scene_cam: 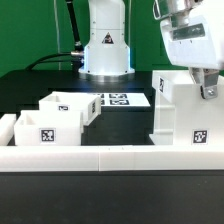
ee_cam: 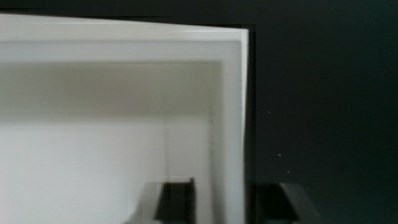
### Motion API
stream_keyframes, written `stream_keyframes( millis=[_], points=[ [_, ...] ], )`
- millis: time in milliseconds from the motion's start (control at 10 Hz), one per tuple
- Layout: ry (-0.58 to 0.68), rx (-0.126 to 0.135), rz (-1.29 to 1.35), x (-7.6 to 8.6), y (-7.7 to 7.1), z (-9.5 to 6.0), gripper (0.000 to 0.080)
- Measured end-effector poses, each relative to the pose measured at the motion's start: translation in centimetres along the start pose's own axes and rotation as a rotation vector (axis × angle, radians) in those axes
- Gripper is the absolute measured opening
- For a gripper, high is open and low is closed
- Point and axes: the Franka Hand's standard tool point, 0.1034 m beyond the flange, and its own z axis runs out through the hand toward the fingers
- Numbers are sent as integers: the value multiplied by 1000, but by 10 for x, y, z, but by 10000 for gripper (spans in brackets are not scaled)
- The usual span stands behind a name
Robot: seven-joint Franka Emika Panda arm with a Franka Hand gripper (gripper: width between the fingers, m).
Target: Assemble drawer
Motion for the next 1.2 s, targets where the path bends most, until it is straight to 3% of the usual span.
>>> stream_keyframes(
  millis=[100,200,300,400,500,800,1200],
  points=[
    [0,0,-1,0,0,0,270],
    [0,2,-3,0,0,0,270],
    [-1,1,-33,-1,0,-2,455],
    [-9,-17,-144,-1,6,-7,581],
    [-14,-19,-236,0,10,-16,630],
    [-35,-3,-500,15,19,-59,645],
    [-34,-6,-531,16,21,-57,649]
  ],
)
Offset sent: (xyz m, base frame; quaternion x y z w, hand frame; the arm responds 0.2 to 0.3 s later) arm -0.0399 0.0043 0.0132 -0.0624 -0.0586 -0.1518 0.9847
